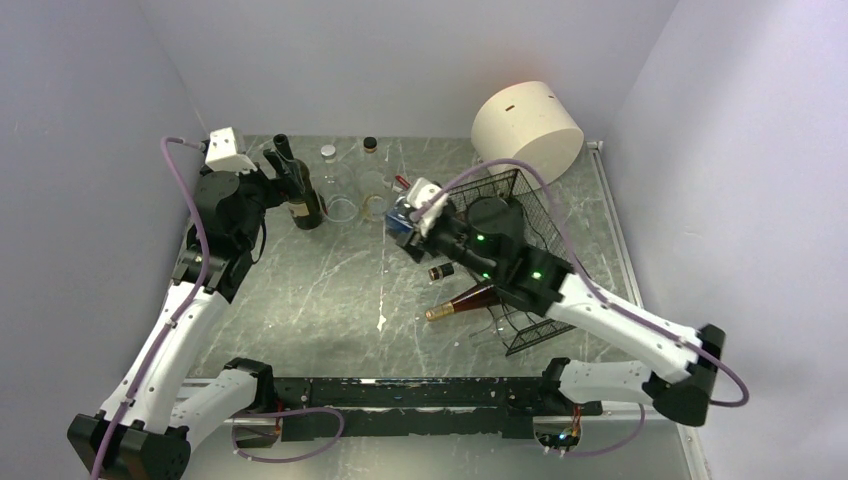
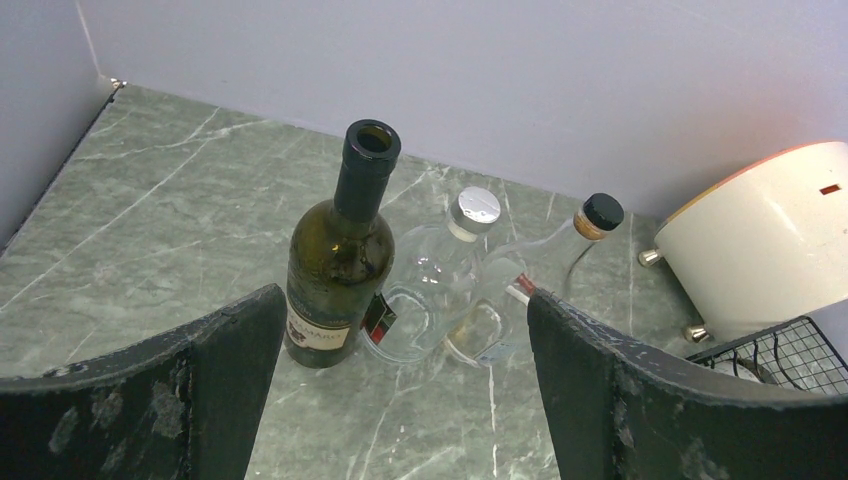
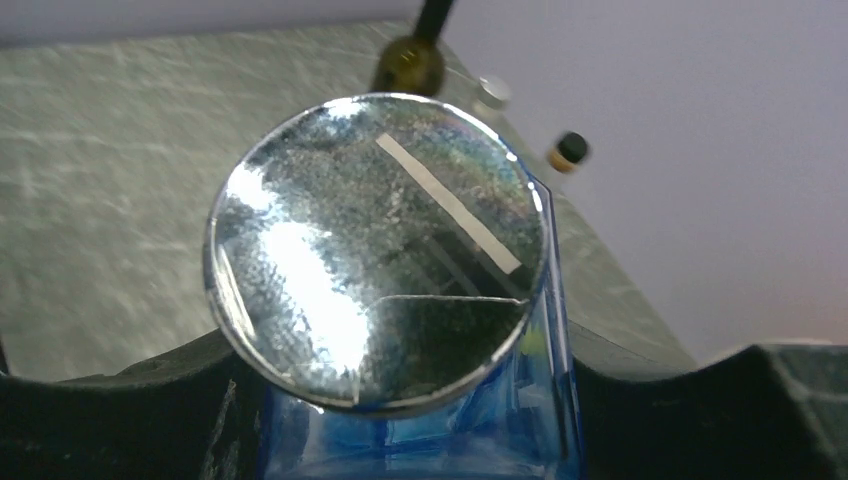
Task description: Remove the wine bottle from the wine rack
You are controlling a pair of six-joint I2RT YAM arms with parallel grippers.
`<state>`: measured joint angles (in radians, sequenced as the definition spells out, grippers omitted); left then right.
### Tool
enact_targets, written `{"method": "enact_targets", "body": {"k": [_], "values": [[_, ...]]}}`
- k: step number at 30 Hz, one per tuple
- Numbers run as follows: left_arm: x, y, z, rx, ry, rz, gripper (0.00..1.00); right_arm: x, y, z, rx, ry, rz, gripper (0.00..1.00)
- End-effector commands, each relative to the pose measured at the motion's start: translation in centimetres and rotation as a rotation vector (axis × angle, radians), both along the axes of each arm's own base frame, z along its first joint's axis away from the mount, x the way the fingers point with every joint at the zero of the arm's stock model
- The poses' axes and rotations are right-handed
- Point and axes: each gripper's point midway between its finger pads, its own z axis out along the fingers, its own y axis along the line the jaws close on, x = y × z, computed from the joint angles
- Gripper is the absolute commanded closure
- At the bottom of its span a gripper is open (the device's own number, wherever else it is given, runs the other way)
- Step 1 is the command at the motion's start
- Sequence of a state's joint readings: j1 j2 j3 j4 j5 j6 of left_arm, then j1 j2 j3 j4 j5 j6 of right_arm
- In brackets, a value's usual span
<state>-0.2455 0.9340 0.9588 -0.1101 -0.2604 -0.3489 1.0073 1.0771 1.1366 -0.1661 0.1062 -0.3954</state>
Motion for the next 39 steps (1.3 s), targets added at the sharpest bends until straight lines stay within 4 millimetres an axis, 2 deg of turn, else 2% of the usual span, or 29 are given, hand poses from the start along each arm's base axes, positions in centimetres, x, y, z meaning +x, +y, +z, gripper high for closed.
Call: {"method": "enact_targets", "body": {"k": [1, 6, 14, 19, 23, 30, 31, 34, 39], "values": [[-0.3, 0.3, 2.0, -0.01, -0.043, 0.011, 0.06, 0.4, 4.7, 7.2, 0.386, -0.075, 0.106, 1.0], [-0.2, 0.3, 1.7, 0.008, -0.033, 0.024, 0.06, 2.8, 8.1, 4.5, 0.461, 0.019, 0.07, 1.0], [-0.1, -0.3, 1.7, 0.001, -0.026, -0.005, 0.06, 5.6, 11.5, -0.1, 0.439, 0.091, 0.022, 1.0], [0.0, -0.3, 1.4, 0.007, -0.02, -0.002, 0.06, 7.1, 11.5, -3.4, 0.417, 0.132, -0.062, 1.0], [0.0, -0.3, 1.6, 0.008, -0.019, -0.003, 0.06, 7.8, 12.1, -5.2, 0.352, 0.17, -0.095, 1.0], [0.0, -0.4, 1.7, 0.008, -0.021, -0.008, 0.06, 8.8, 11.1, -7.0, 0.349, 0.225, -0.191, 1.0], [0.1, -0.4, 1.6, 0.007, -0.02, -0.008, 0.06, 9.1, 11.0, -7.4, 0.339, 0.235, -0.211, 0.98], [0.2, -0.4, 1.3, 0.01, -0.012, -0.005, 0.06, 10.0, 10.6, -8.3, 0.344, 0.274, -0.282, 0.82], [0.2, -0.5, 1.4, 0.011, -0.011, -0.012, 0.06, 10.4, 10.9, -9.0, 0.301, 0.276, -0.285, 0.67]]}}
